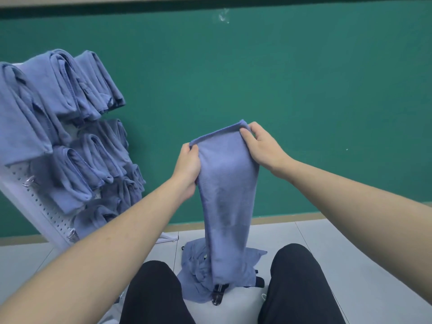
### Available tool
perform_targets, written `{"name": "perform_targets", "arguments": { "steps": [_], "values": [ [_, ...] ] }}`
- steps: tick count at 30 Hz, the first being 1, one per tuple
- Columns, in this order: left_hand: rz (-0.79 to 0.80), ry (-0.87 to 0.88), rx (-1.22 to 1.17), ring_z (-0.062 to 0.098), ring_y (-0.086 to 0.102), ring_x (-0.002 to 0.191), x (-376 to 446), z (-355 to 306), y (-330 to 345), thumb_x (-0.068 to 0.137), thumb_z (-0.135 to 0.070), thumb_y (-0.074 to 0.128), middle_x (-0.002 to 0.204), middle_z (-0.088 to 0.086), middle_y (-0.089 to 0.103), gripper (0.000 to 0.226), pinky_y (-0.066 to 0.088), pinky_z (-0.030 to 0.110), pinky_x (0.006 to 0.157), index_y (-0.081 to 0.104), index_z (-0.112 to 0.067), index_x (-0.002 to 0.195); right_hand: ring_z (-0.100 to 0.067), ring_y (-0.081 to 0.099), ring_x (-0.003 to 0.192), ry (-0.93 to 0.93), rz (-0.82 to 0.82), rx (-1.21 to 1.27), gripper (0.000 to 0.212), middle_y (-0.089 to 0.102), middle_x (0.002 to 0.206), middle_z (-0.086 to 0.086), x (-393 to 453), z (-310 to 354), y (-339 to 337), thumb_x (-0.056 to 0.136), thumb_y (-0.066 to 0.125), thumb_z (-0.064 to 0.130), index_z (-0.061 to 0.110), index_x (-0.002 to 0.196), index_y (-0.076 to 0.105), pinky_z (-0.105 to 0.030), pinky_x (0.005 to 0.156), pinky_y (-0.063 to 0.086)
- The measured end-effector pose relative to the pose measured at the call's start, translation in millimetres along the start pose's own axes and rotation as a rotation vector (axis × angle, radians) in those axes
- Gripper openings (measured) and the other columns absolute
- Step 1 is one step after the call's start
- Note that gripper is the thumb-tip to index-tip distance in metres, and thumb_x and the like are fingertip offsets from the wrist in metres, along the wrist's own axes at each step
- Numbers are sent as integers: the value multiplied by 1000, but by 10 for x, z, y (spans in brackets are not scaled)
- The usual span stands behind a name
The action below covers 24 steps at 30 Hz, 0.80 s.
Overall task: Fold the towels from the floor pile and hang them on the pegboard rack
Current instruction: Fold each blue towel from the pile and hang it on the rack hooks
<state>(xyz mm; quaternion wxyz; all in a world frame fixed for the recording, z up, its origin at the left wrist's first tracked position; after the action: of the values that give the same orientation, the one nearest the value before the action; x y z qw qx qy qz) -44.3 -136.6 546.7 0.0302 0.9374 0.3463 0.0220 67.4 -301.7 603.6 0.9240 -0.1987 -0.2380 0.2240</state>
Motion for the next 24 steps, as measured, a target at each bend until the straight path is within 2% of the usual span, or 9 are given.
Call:
{"name": "perform_targets", "arguments": {
  "steps": [3, 5, 7, 9, 11, 14, 17, 20, 24],
  "values": [
    [95, -263, -194, 19, 69, 81, -101, 258, 108, 106, -31, 43, 104, 4, 73, 28, 54, 29, 71, 64, -15, 114, -10, 47, 76, 69, -39, 40, 30, 52, 86, 7, -4, -62, 51, 105, 39, 42, 16, 95, 51, -28, 69, 39],
    [277, -445, -305, 25, 71, 93, -277, 406, 270, 102, -47, 48, 113, 11, 74, 45, 54, 36, 86, 69, -11, 117, -13, 46, 76, 179, -40, 133, 28, 50, 88, 5, -6, -205, 123, 103, 37, 41, 18, 93, 48, -30, 68, 38],
    [411, -462, -335, 28, 69, 104, -408, 493, 354, 99, -46, 54, 121, 13, 71, 44, 49, 40, 99, 70, -9, 118, -16, 44, 76, 290, -31, 227, 27, 48, 89, 2, -10, -345, 199, 102, 37, 41, 19, 89, 45, -31, 65, 37],
    [471, -414, -332, 24, 69, 108, -461, 586, 384, 99, -28, 57, 126, 11, 69, 35, 50, 40, 100, 65, -9, 127, -19, 48, 78, 359, -21, 267, 27, 51, 94, -3, -16, -448, 233, 101, 39, 41, 18, 91, 47, -30, 64, 39],
    [446, -337, -337, 20, 70, 106, -435, 630, 370, 100, -13, 54, 124, 7, 70, 31, 54, 36, 93, 61, -13, 130, -21, 55, 80, 418, 8, 327, 29, 60, 99, -7, -48, -524, 269, 102, 44, 41, 14, 96, 53, -29, 64, 45],
    [331, -269, -363, 18, 72, 102, -316, 609, 299, 101, -7, 52, 122, 7, 71, 32, 57, 33, 82, 58, -15, 132, -21, 72, 88, 514, 100, 533, 44, 74, 109, -8, -186, -606, 397, 97, 57, 48, 8, 114, 64, -31, 72, 58],
    [264, -305, -393, 21, 72, 101, -237, 626, 264, 103, -8, 50, 126, 17, 68, 28, 59, 34, 78, 55, -8, 131, -23, 73, 98, 551, 330, 600, 57, 75, 112, -9, -380, -621, 627, 91, 59, 58, 9, 120, 67, -34, 86, 56],
    [206, -332, -438, 24, 71, 103, -201, 630, 228, 105, -11, 47, 125, 18, 67, 32, 59, 36, 77, 49, -8, 137, -18, 67, 89, 538, 459, 552, 41, 73, 104, -4, -533, -687, 729, 91, 56, 53, 21, 113, 69, -33, 81, 52],
    [93, -368, -423, 19, 73, 82, -170, 691, 77, 107, -16, 45, 106, 12, 71, 28, 59, 31, 62, 51, -12, 134, -14, 62, 78, 502, 467, 538, 23, 65, 86, 1, -588, -766, 725, 93, 56, 32, 21, 112, 65, -30, 78, 52]
  ]
}}
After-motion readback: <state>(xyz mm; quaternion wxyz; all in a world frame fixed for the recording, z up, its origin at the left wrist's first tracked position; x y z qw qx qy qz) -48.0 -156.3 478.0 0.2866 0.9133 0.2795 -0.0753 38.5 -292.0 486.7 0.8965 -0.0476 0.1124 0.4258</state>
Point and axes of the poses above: each hand's wrist, its own x-axis towards the middle knuckle, its own y-axis out of the palm, z = x × y, the point moved 10 cm from there along x, towards the middle knuckle
